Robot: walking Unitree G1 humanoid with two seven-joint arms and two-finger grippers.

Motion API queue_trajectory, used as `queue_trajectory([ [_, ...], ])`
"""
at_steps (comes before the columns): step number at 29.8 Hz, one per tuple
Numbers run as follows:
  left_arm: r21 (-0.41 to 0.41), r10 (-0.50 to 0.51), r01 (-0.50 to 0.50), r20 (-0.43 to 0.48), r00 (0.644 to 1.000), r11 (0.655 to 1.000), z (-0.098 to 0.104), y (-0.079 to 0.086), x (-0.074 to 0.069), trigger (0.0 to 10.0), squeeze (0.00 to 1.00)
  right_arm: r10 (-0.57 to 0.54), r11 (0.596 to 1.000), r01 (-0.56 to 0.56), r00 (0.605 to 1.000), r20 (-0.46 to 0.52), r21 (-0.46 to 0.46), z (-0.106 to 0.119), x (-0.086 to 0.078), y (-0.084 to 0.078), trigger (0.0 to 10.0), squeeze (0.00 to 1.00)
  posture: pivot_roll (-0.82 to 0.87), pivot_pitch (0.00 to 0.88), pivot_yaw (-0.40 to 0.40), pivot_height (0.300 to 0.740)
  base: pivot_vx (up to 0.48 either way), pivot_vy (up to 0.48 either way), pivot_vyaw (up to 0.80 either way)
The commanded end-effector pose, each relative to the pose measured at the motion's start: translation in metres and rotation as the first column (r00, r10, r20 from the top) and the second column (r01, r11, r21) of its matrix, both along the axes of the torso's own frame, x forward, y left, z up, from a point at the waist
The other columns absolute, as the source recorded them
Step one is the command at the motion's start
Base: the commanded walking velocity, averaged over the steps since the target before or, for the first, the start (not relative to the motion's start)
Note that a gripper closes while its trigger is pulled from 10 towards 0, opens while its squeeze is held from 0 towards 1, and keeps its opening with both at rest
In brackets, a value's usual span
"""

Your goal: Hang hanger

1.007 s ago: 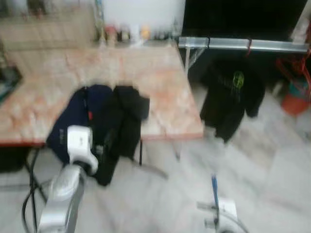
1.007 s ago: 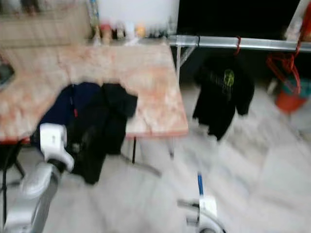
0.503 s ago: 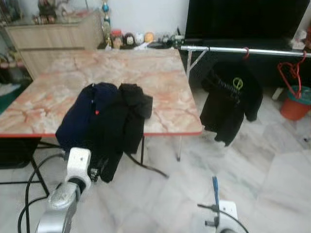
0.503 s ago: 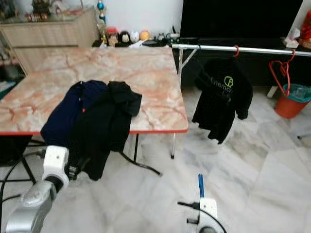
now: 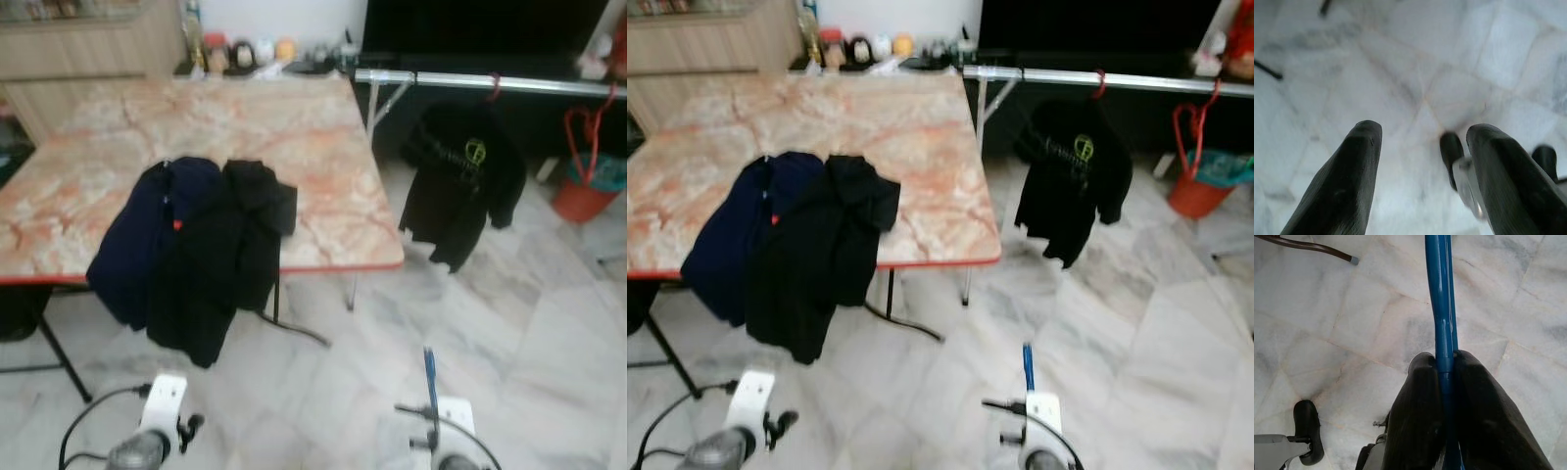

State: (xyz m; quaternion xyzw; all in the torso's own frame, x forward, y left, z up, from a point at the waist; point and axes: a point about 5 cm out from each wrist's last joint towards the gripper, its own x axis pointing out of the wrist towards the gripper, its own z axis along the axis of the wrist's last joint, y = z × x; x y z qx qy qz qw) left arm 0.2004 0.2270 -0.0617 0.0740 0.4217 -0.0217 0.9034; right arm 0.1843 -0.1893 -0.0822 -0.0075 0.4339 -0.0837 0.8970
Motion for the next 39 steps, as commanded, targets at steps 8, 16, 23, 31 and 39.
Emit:
queue_trajectory([
  [8, 0.029, -0.014, 0.015, -0.032, 0.999, 0.999, -0.0066, -0.0008, -0.0074, 10.0, 0.00, 0.005, 1.000, -0.005, 1.000, -0.004, -0.003, -0.0002, -0.0006, -0.0007, 10.0, 0.00, 0.07, 0.000, -0.010, 0.740, 0.000, -0.360, 0.00],
  [16, 0.025, -0.017, 0.018, -0.020, 1.000, 1.000, -0.0065, -0.0035, -0.0043, 10.0, 0.00, 0.011, 1.000, -0.011, 1.000, -0.003, -0.002, -0.0008, -0.0017, 0.0001, 10.0, 0.00, 0.07, 0.000, -0.011, 0.740, 0.000, -0.375, 0.00],
  [23, 0.023, -0.026, 0.026, -0.016, 1.000, 0.999, -0.0062, -0.0048, -0.0029, 10.0, 0.00, 0.013, 1.000, -0.013, 1.000, -0.004, -0.003, -0.0010, -0.0024, 0.0000, 10.0, 0.00, 0.07, 0.000, -0.013, 0.740, 0.000, -0.375, 0.00],
  [31, 0.019, -0.029, 0.029, -0.009, 1.000, 0.999, -0.0065, -0.0068, -0.0022, 10.0, 0.00, 0.014, 1.000, -0.014, 1.000, -0.003, -0.004, -0.0009, -0.0025, -0.0009, 10.0, 0.00, 0.06, 0.000, -0.014, 0.740, 0.000, -0.375, 0.00],
  [39, 0.017, -0.037, 0.037, -0.009, 0.999, 0.999, -0.0072, -0.0095, -0.0021, 10.0, 0.00, 0.017, 1.000, -0.017, 1.000, -0.005, -0.005, -0.0009, -0.0025, -0.0015, 10.0, 0.00, 0.06, 0.000, -0.016, 0.740, 0.000, -0.375, 0.00],
])
